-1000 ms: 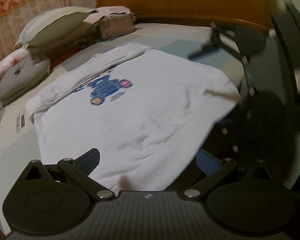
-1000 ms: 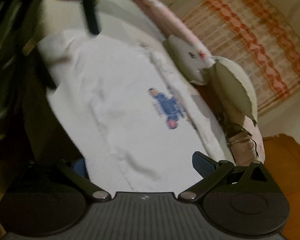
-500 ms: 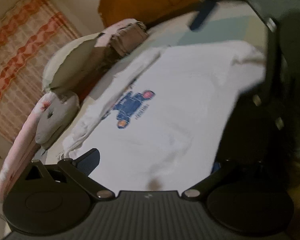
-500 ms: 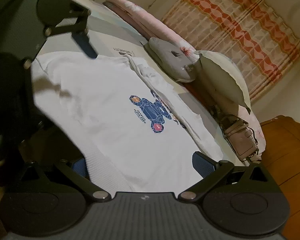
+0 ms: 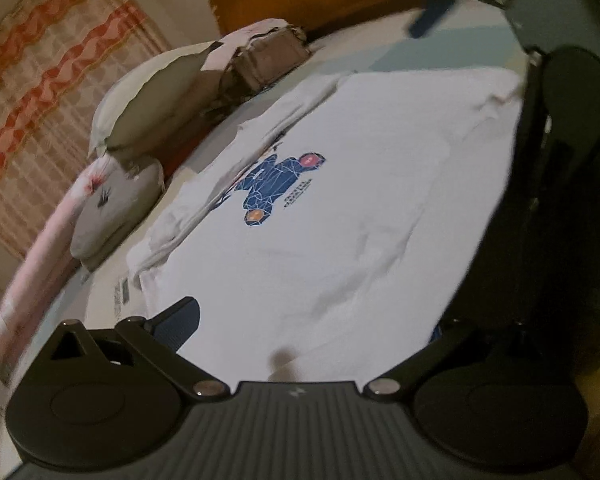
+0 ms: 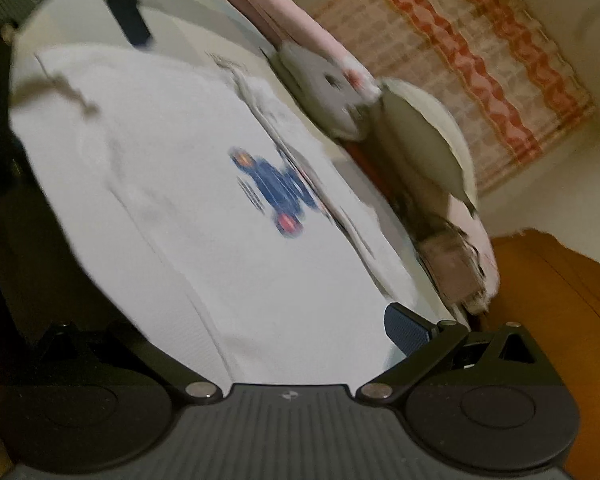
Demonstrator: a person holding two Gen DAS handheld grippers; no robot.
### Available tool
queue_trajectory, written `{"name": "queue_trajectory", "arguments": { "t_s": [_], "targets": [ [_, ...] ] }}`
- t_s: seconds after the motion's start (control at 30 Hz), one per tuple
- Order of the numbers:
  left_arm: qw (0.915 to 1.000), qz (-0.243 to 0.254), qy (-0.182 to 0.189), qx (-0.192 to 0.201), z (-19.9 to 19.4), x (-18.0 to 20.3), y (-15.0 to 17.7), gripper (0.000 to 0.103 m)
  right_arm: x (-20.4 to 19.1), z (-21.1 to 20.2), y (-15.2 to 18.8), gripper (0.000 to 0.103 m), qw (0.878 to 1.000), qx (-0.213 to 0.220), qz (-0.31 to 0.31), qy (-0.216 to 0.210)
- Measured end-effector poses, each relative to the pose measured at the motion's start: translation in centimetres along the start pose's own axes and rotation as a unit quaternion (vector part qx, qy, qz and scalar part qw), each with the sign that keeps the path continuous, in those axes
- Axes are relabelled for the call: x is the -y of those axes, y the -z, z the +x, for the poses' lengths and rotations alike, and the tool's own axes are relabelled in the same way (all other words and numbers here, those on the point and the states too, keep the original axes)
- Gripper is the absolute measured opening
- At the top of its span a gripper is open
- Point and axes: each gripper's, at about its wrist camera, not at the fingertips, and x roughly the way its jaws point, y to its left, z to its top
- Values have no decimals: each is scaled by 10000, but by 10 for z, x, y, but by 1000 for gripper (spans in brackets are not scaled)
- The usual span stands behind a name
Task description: Fold clothes
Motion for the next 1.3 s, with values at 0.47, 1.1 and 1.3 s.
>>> {"name": "queue_trajectory", "arguments": {
  "t_s": [0.47,1.1,1.3],
  "targets": [
    [9982,162,-571,-92,9,-6,1,102,12,4,10,103,9988,-22,418,247],
    [9945,300,-975,248,18,-35,-19,102,29,18,-7,103,9951,240,310,909],
    [9943,295,-977,297,32,-52,-33,102,43,32,-18,103,9945,247,274,984]
  ]
}}
